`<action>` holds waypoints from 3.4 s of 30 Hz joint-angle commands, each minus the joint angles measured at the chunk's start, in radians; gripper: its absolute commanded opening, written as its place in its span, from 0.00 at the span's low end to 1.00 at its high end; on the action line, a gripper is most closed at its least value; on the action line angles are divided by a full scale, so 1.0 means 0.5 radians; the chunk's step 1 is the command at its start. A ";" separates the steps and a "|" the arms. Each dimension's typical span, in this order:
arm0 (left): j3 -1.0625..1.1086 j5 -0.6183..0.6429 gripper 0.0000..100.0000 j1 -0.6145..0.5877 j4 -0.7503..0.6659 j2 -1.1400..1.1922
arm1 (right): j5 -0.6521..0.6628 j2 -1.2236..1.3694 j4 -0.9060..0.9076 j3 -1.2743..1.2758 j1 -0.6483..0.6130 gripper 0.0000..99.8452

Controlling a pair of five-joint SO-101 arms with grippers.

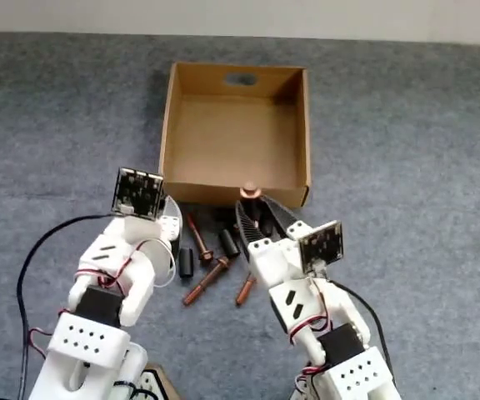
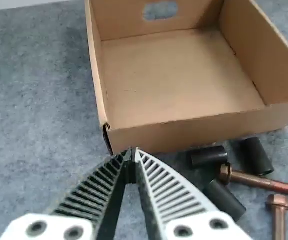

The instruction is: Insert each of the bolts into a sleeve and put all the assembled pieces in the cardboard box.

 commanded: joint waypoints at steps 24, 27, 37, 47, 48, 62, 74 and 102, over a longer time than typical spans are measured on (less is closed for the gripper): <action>0.183 -0.009 0.01 -0.437 -0.341 -0.032 | -0.018 2.481 0.578 -2.377 0.431 0.01; 0.195 0.000 0.01 -0.416 -0.341 -0.032 | -0.018 2.886 0.738 -2.760 0.431 0.01; 0.253 0.135 0.01 -0.244 -0.341 -0.032 | -0.018 4.052 1.395 -4.239 0.437 0.01; 0.253 0.135 0.01 -0.244 -0.341 -0.032 | -0.018 4.749 1.926 -4.997 0.443 0.01; 0.253 0.135 0.01 -0.244 -0.341 -0.032 | -0.018 4.792 1.978 -5.053 0.443 0.01; 0.253 0.132 0.01 -0.244 -0.341 -0.032 | -0.212 5.117 2.453 -5.482 0.450 0.01; 0.250 0.132 0.01 -0.244 -0.341 -0.032 | -0.227 5.178 2.481 -5.479 0.502 0.01; 0.253 0.129 0.01 -0.244 -0.341 -0.032 | -0.203 4.813 3.040 -6.544 0.554 0.11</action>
